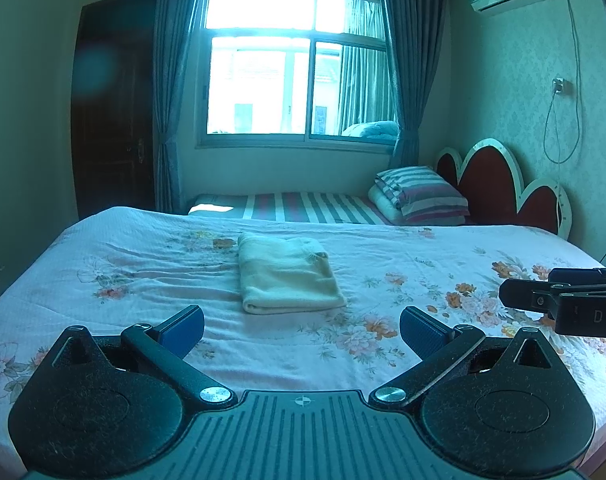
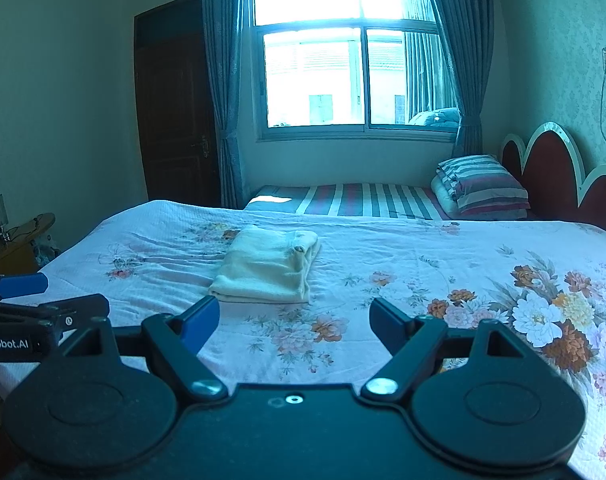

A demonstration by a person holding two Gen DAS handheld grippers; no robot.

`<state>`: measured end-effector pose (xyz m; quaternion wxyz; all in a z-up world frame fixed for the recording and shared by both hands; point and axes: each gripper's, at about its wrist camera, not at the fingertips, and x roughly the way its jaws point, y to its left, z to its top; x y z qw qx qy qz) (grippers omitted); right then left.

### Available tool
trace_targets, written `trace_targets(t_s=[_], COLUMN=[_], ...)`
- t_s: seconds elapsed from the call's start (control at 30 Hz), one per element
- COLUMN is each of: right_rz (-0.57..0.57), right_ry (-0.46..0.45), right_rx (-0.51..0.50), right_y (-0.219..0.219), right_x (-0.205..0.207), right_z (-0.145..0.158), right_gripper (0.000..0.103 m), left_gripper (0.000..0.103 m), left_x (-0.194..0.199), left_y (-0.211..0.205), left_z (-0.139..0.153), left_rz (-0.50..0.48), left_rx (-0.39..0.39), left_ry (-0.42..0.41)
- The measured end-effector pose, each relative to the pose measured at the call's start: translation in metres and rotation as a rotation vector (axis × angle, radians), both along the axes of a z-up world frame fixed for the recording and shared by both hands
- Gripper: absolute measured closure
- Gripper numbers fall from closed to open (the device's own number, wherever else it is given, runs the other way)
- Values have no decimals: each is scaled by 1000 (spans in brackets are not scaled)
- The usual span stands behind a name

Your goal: Fold small clothes

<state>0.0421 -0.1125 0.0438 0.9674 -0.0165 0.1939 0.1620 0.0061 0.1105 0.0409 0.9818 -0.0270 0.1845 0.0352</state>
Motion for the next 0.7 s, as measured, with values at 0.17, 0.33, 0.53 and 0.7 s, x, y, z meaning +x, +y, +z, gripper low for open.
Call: trace_targets(t_s=[0.17,0.33,0.53,0.7], right_rz=[0,-2,-1,1], right_ry=[0,0,0,-3], right_rx=[-1,0,-1,-4], right_y=[0,0,0,-2], right_x=[0,0,0,0], right_z=[0,0,0,0], right_gripper=[21,21,21,21], left_gripper=[0,0,0,0], left_x=[1,2,4,3], left_y=[1,-1,1,1], left_z=[2,1,-3,-1], left_rz=[4,0,-26,-42], left_rx=[-5,-8,-8,-6], left_ry=[0,1,2,-7])
